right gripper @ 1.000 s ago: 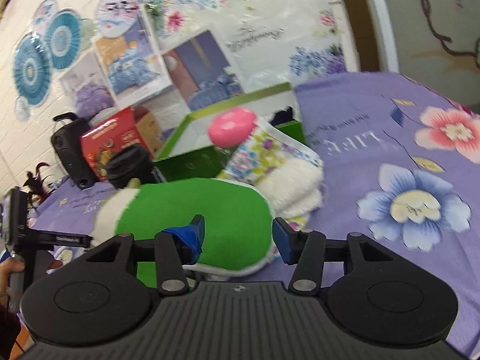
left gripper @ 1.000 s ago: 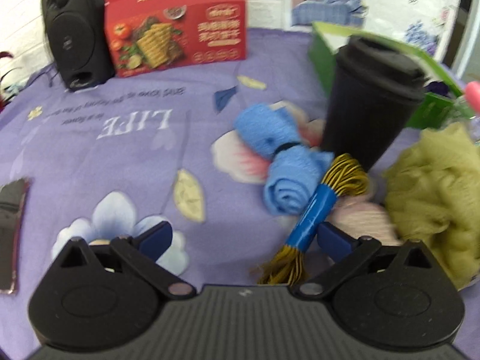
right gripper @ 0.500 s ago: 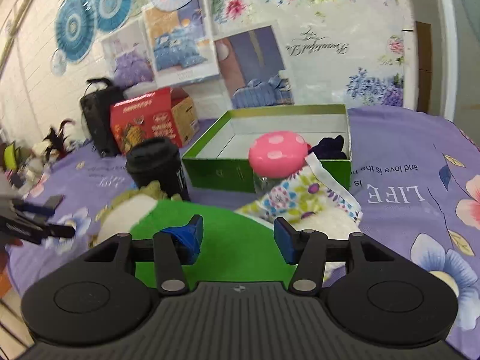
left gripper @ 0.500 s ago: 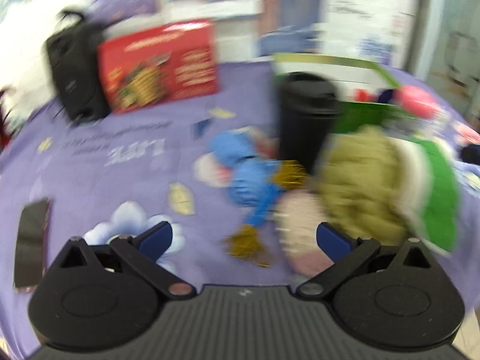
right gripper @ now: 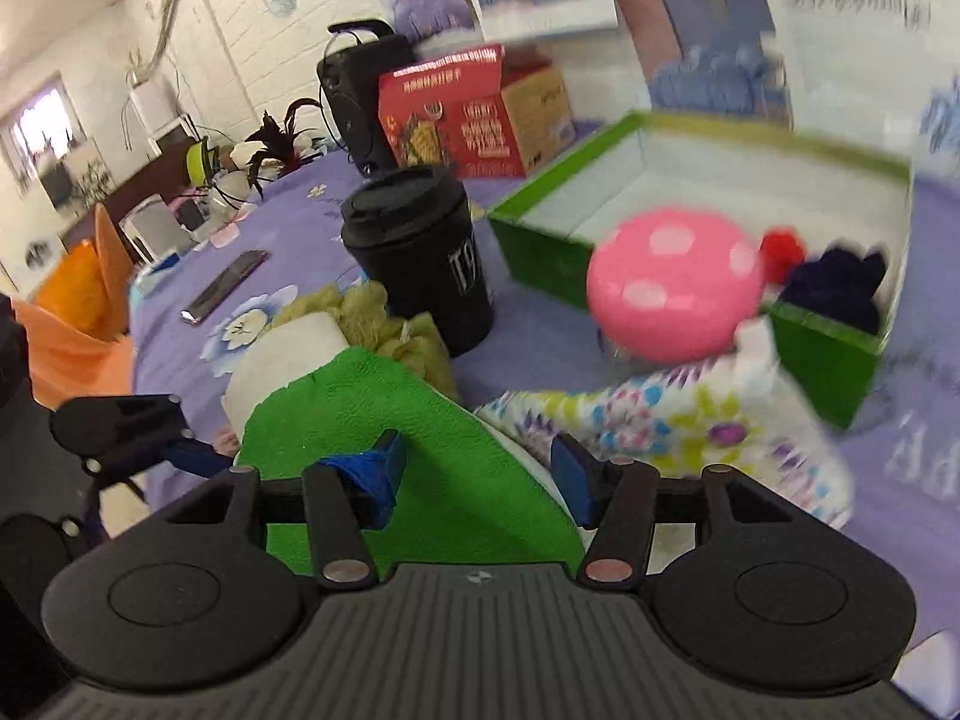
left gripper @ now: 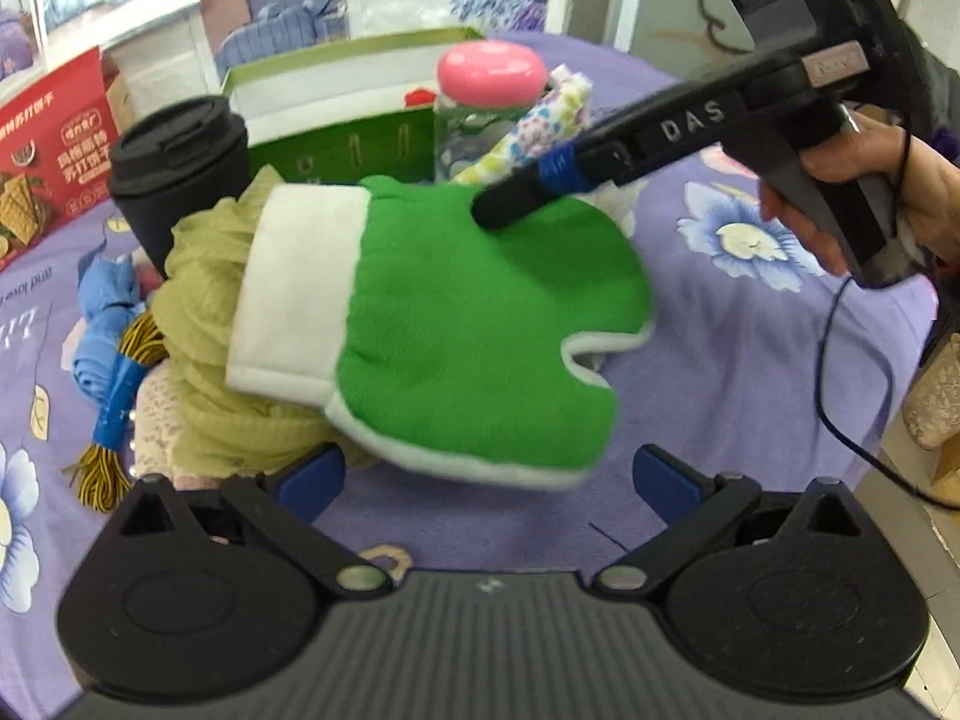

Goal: Organize soft objects
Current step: 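Lift the green mitt off the pile with the right gripper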

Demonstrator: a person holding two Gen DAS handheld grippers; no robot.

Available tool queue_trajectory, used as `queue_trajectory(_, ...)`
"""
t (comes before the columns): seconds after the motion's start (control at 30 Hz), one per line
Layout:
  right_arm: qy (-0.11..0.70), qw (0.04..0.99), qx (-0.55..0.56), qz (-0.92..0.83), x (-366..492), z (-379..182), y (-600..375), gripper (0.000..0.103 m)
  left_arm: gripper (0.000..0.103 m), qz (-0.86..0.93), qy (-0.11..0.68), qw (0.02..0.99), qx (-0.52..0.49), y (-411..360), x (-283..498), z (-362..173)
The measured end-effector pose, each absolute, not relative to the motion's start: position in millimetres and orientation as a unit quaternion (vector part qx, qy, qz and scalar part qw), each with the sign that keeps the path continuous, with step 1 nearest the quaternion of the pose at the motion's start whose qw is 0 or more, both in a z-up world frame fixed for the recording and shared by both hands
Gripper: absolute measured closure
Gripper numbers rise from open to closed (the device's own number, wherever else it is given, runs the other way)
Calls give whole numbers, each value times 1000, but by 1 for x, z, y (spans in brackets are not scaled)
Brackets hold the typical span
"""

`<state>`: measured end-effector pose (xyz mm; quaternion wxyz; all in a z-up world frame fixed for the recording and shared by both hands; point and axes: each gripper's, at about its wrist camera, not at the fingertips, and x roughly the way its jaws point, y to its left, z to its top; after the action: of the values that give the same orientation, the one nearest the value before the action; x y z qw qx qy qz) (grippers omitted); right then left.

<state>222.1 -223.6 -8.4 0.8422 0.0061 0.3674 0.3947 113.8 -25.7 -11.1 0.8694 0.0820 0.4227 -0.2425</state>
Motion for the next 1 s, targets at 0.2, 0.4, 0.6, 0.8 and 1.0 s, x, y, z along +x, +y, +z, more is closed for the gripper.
queue_trajectory(0.2,343,844,-21,412,170,-8,-217,61,2,-213,444,868,63,22,117,-5)
queue_trajectory(0.4,327,851,-85,402,122,-17,-179,61,2,-136,456,878,47,79,112,-6)
queue_trajectory(0.6,323,888,-67,320,99,-23,-145,60,2,-109,442,890,21,111,104,-5)
queue_trajectory(0.8,264,918,-152,252,73,-21,-118,58,2,-93,422,901,24,137,99,-3)
queue_trajectory(1.0,226,909,-271,220,58,-41,-86,55,2,-70,418,906,2,160,106,-3)
